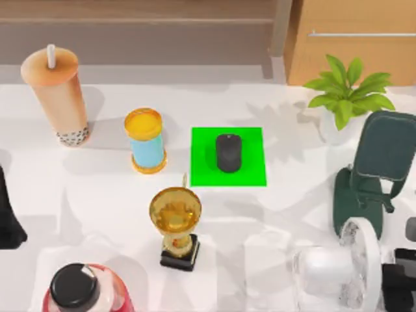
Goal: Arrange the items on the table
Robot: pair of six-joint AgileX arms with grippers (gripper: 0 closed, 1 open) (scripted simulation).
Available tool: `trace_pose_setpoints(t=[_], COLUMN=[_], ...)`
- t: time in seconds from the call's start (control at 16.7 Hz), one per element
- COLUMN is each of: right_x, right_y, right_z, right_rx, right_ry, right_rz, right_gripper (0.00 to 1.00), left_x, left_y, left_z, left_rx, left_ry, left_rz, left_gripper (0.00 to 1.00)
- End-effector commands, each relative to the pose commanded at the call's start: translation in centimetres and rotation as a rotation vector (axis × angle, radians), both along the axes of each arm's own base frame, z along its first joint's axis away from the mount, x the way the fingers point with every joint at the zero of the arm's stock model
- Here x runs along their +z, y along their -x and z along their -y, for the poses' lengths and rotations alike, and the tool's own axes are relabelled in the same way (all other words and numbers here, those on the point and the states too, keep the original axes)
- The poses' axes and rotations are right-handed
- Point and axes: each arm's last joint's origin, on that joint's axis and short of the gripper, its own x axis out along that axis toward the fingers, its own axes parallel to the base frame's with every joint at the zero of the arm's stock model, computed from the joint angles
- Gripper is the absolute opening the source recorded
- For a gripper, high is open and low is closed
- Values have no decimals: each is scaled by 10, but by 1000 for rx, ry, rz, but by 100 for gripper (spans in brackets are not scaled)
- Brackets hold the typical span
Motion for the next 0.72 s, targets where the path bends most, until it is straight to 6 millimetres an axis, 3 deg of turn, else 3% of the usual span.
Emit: trace_pose_setpoints(t=[0.42,0.72], right_x=[10,31], right_y=[11,9], right_z=[11,6], right_rx=[-38,-18], right_ry=[2,-6], right_rz=[-67,-51], right_gripper=[0,0], left_x=[0,0], left_y=[0,0], left_z=[0,0], left_rx=[0,0], left_ry=[0,0], left_rz=[0,0], left_gripper=[100,100])
